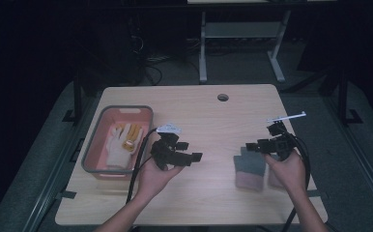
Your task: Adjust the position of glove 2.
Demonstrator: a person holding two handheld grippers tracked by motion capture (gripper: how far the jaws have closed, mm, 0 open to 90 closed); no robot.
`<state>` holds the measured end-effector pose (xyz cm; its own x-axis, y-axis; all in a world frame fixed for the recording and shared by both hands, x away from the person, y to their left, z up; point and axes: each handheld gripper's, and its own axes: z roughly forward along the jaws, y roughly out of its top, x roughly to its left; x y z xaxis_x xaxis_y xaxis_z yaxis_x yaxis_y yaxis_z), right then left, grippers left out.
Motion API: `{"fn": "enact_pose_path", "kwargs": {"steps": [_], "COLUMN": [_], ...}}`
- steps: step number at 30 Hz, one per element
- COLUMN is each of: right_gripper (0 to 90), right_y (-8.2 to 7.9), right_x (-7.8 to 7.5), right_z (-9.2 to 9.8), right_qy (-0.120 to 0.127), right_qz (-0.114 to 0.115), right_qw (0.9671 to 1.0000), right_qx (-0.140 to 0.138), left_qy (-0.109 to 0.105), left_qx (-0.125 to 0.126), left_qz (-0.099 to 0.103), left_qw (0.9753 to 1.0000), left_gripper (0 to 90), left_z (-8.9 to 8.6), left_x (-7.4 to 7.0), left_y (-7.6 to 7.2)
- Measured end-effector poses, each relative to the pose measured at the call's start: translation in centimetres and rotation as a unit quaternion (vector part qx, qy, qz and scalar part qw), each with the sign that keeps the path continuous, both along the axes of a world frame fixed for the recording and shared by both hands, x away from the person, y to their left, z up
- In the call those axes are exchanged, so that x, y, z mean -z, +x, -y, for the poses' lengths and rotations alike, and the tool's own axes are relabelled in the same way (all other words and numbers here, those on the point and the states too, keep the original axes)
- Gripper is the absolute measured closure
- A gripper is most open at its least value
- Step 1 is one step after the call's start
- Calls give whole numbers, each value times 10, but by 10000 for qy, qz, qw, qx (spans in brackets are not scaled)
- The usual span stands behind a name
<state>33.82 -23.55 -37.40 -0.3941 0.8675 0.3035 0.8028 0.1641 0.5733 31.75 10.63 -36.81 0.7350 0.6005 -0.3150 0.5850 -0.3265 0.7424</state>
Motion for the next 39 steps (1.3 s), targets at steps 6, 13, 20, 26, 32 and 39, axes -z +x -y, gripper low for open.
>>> {"fn": "enact_pose_path", "kwargs": {"steps": [6,13,20,26,32,39], "right_gripper": [436,462,484,501,504,535], "right_y": [-10,-22,-30,-32,-32,-32], "right_x": [12,28,44,55,64,73], "right_z": [24,48,64,70,70,66], "right_qy": [-136,-374,-708,-935,-1178,-1382], "right_qz": [-72,-170,-263,-317,-334,-297], "right_qw": [9995,9974,9943,9918,9891,9868], "right_qx": [277,597,752,813,820,790], "left_qy": [8,-53,-44,-42,-46,-29], "left_qx": [72,182,212,257,272,248], "left_qz": [-66,-154,-203,-226,-249,-253], "left_qw": [10000,9997,9996,9994,9993,9994], "left_gripper": [283,284,284,285,285,291], "left_z": [7,12,14,17,19,18], "left_x": [6,10,16,17,18,18], "left_y": [-1,-2,-2,-2,-2,-2]}}
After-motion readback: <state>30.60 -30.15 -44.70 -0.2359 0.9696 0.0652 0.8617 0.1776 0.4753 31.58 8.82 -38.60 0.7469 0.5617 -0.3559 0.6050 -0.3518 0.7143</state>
